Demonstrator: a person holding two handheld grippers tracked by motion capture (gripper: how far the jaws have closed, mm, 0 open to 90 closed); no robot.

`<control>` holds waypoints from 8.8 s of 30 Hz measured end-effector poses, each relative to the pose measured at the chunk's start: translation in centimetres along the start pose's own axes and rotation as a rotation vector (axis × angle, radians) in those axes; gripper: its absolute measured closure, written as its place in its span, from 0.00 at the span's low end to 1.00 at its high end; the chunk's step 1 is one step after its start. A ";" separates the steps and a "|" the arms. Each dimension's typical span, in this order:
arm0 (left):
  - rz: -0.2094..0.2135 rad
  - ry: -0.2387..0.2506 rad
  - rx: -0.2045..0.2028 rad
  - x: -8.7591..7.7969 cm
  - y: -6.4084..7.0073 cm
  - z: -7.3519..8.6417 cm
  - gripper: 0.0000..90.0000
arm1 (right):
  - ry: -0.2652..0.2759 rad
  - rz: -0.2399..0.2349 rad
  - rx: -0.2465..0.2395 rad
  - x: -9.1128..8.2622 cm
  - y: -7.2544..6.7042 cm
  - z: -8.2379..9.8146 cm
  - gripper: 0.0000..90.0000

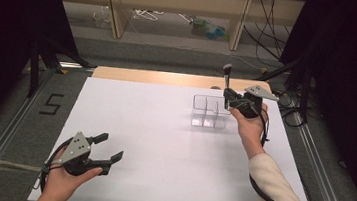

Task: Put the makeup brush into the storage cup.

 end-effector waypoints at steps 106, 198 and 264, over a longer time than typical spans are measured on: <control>0.000 -0.002 0.002 0.0 0.0 0.0 0.24 | -0.070 0.006 -0.016 0.7 0.3 2.4 0.88; -0.005 -0.002 0.009 -0.2 0.0 0.0 0.24 | -0.166 -0.103 -0.167 -2.4 -2.1 3.6 0.21; 0.026 0.053 -0.022 -0.4 0.2 -0.9 0.24 | -0.126 -0.286 -0.181 -13.3 -9.1 7.2 0.18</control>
Point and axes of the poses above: each handheld gripper's, and its own axes: x roughly forward along the jaws, z roughly out of its underside, y roughly to its right, the point moved 10 cm from there along x, roughly forward along the jaws, and after that the axes turned 4 degrees about -y, right-handed, at the moved point
